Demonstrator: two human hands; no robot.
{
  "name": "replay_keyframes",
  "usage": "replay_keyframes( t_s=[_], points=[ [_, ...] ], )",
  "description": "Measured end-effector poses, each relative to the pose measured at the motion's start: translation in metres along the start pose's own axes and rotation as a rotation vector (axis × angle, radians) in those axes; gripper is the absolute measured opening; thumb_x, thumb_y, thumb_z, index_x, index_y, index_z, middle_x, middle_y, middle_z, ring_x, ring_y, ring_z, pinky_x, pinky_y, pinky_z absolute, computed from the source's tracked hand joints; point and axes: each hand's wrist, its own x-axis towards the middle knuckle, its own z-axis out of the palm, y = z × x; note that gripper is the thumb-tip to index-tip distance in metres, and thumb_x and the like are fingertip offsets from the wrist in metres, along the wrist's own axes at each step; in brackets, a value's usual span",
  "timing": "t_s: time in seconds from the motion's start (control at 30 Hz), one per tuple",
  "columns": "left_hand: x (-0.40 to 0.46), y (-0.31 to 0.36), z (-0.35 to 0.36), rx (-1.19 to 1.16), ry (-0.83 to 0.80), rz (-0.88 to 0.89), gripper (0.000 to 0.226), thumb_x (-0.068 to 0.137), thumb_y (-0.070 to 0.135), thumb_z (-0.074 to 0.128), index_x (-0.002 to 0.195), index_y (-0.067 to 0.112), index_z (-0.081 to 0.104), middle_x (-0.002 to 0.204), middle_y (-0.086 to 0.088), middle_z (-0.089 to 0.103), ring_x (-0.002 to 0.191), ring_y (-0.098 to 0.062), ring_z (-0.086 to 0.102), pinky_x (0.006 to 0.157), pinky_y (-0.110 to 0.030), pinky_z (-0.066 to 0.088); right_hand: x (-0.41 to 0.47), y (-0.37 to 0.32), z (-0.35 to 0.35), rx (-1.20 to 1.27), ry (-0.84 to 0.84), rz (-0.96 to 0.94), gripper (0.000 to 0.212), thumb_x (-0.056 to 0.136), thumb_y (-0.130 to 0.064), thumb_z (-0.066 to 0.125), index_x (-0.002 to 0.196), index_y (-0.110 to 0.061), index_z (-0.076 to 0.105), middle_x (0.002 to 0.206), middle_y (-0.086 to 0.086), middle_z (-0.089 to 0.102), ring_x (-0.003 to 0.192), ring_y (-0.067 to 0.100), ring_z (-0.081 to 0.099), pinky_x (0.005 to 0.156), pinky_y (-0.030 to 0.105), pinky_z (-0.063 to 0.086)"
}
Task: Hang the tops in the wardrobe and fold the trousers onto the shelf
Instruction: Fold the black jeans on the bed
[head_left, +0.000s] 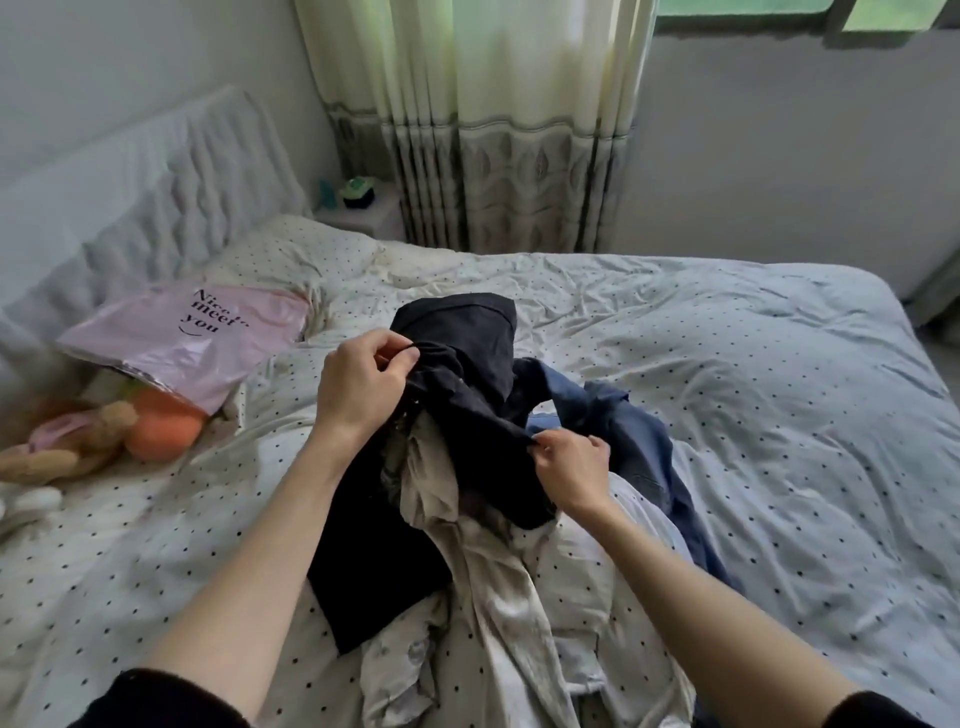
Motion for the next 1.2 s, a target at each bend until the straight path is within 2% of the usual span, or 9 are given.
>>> replay_keyframes(
  t_s=[0.2,0.33,0.47,0.6,0.7,0.83,0.9,0.97,1.2],
  points=[
    [0.012,0.019,-0.001,0.056,0.153,0.004,0.011,0.090,0.017,0.059,0.093,0.009,0.067,0.079,0.004,0.058,0.075,-0.016,0.052,0.070,-0.024,0.036,0.036,-0.005,-0.128,-0.028,0.379,-0.075,0.027,0.093,-0.017,0.046,0.103,-0.016,0.070,0.099,0.015,0.070,0.097,0.032,0.062,0.092,0.034,0.033],
    [-0.045,0.003,0.048,0.168,-0.113,0.013,0.013,0.092,0.011,0.053,0.093,0.012,0.066,0.097,-0.006,0.065,0.092,-0.026,0.058,0.080,-0.034,0.042,0.021,0.022,-0.175,-0.035,0.609,-0.006,0.030,0.092,-0.011,0.044,0.108,-0.016,0.068,0.101,0.012,0.071,0.097,0.029,0.062,0.102,0.035,0.023],
    [-0.096,0.001,0.091,0.282,-0.213,0.196,0.027,0.089,0.024,0.061,0.114,0.014,0.061,0.119,-0.007,0.056,0.114,-0.028,0.051,0.088,-0.043,0.039,-0.036,0.094,-0.162,-0.129,0.486,0.108,0.027,0.093,-0.007,0.045,0.106,-0.012,0.068,0.101,0.012,0.071,0.094,0.029,0.064,0.103,0.037,0.023],
    [-0.126,0.023,0.136,0.485,-0.599,0.358,0.088,0.083,0.051,0.061,0.150,0.028,0.009,0.157,-0.002,0.006,0.145,-0.022,0.007,0.113,-0.045,0.017,-0.097,0.152,-0.142,-0.166,0.315,0.218,0.026,0.093,-0.011,0.047,0.105,-0.014,0.069,0.100,0.008,0.071,0.096,0.028,0.063,0.103,0.038,0.023],
    [-0.149,0.042,0.171,0.610,-0.713,0.454,0.098,0.084,0.043,0.063,0.149,0.030,-0.010,0.158,-0.003,-0.015,0.145,-0.025,-0.012,0.115,-0.051,0.004,-0.132,0.175,-0.134,-0.151,0.312,0.217,0.020,0.093,-0.012,0.052,0.101,-0.013,0.071,0.089,0.008,0.073,0.086,0.031,0.065,0.100,0.040,0.027],
    [-0.161,0.068,0.205,0.689,-0.592,0.405,0.094,0.086,0.016,0.057,0.148,0.031,-0.012,0.158,-0.008,-0.008,0.145,-0.028,-0.006,0.114,-0.053,0.002,-0.170,0.208,-0.147,-0.166,0.376,0.182,0.014,0.091,-0.009,0.056,0.096,-0.010,0.069,0.087,0.007,0.072,0.082,0.031,0.065,0.098,0.042,0.030],
    [-0.163,0.079,0.214,0.730,-0.492,0.361,0.075,0.087,0.011,0.051,0.149,0.027,0.013,0.152,-0.009,0.027,0.139,-0.025,0.027,0.112,-0.046,0.014,-0.180,0.230,-0.166,-0.140,0.433,0.216,0.016,0.092,-0.009,0.053,0.097,-0.010,0.069,0.090,0.008,0.072,0.085,0.032,0.064,0.097,0.040,0.028],
    [-0.175,0.092,0.223,0.718,-0.420,0.415,0.050,0.087,0.005,0.044,0.133,0.024,0.045,0.122,-0.002,0.058,0.109,-0.020,0.056,0.103,-0.035,0.025,-0.189,0.257,-0.190,-0.109,0.483,0.282,0.019,0.093,-0.010,0.049,0.099,-0.011,0.068,0.093,0.010,0.071,0.089,0.032,0.062,0.097,0.036,0.025],
    [-0.253,0.170,0.259,0.501,-0.274,0.596,0.026,0.062,-0.006,0.069,0.080,0.013,0.070,0.067,-0.003,0.066,0.053,-0.027,0.058,0.070,-0.034,0.045,-0.206,0.341,-0.244,-0.042,0.747,0.433,0.018,0.089,-0.004,0.051,0.096,-0.007,0.067,0.090,0.016,0.070,0.088,0.035,0.059,0.094,0.035,0.025]
  ],
)
